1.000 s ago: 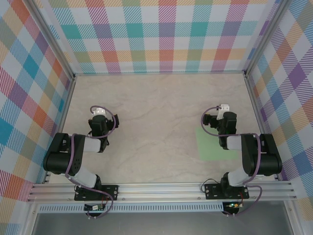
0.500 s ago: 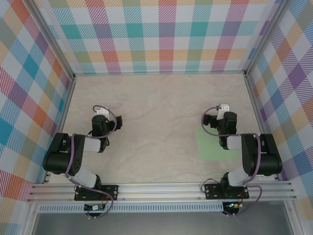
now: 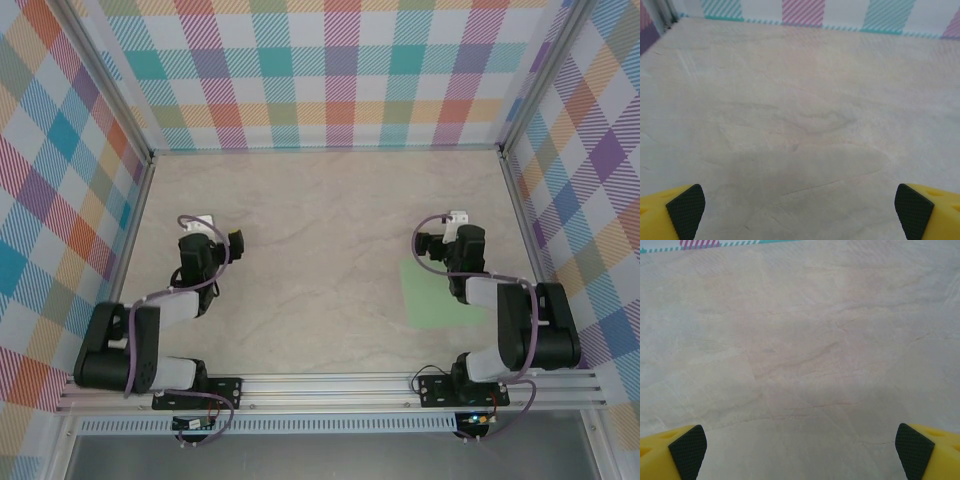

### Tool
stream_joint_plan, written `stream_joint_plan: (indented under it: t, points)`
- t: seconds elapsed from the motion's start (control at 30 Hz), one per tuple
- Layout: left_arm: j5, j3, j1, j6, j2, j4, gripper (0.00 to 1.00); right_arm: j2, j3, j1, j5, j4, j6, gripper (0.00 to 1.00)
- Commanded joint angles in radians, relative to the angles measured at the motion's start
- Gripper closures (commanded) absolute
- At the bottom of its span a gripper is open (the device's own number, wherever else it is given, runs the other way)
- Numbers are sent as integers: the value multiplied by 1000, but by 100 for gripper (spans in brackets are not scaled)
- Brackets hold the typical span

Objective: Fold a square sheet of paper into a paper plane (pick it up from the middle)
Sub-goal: Move the square sheet of paper to the center of the table.

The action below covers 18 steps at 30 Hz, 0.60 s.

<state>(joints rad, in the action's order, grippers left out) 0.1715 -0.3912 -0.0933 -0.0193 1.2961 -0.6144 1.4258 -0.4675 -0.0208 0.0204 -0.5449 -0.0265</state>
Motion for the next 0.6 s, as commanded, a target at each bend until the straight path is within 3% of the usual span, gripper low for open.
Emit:
stream_joint_plan:
  t: [0.0, 0.1, 0.2, 0.33, 0.4, 0.47, 0.57]
  points:
    - [16, -47, 12, -74, -176, 223, 0, -94, -176, -3, 53, 389, -92, 0]
    - [107, -110, 14, -240, -336, 455, 0, -122, -307, -4, 33, 681, -276, 0]
    - [214, -181, 18, -481, -448, 757, 0, -43, -457, 1, -5, 981, -381, 0]
    - [-27, -169, 20, -561, -523, 814, 0, 59, -513, -2, -171, 1090, -418, 5]
    - [-146, -194, 21, -581, -508, 856, 0, 80, -525, -2, -101, 1144, -484, 4]
    - [-243, -223, 19, -577, -475, 883, 0, 83, -531, -5, -121, 1169, -496, 5]
    - [-326, -234, 20, -569, -451, 936, 0, 41, -488, -21, -36, 1210, -566, 3]
